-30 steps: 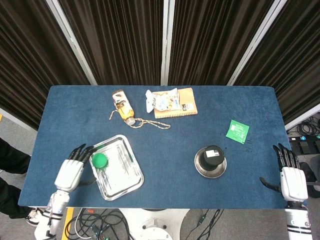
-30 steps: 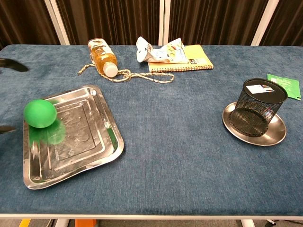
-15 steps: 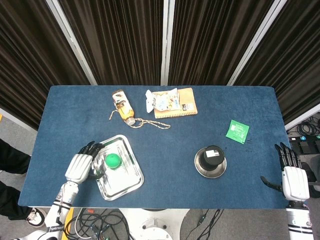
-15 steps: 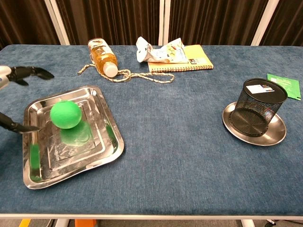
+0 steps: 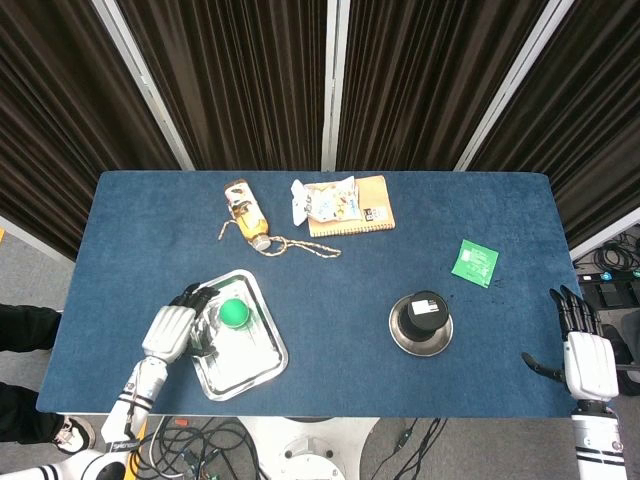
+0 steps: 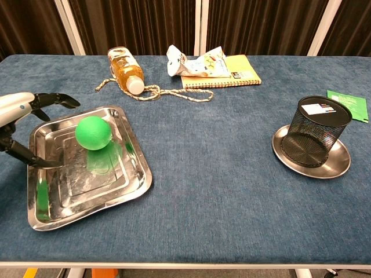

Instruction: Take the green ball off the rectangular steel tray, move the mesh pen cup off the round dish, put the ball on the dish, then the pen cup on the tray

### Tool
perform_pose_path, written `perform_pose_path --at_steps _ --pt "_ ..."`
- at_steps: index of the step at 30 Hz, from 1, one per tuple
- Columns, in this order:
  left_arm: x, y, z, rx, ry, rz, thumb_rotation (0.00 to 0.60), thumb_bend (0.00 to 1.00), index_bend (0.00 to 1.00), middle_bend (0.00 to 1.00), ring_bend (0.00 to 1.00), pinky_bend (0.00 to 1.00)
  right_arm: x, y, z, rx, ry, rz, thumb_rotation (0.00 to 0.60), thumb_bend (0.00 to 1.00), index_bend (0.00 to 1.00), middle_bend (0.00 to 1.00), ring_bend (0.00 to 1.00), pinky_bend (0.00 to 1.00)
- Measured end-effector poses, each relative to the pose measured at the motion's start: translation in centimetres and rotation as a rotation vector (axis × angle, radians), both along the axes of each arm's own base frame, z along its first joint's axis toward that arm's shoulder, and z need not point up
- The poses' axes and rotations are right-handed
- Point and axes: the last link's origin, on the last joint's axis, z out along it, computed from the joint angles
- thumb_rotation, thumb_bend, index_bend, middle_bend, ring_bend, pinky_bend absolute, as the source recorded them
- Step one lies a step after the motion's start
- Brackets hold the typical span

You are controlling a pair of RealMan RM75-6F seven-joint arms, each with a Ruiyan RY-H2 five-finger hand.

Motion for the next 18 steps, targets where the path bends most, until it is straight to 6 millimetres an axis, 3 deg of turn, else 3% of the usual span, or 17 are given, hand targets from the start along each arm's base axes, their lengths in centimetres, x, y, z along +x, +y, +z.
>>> perform_pose_path --at_steps 8,18 --pt "1.0 0.7 -0.6 -0.025 -0.008 -0.041 0.600 0.08 0.14 0.12 0.05 0.26 -0.3 -0.1 -0.2 0.006 -0.001 -0.010 0.600 0.05 0.00 0.00 0.00 0.00" --pt "0.3 1.4 -1.4 -0.042 0.012 -0.009 0.600 0.12 0.23 0.23 0.18 0.47 -0.6 0.1 -0.1 0.005 -0.005 -0.027 0.600 0.05 0.00 0.00 0.00 0.00"
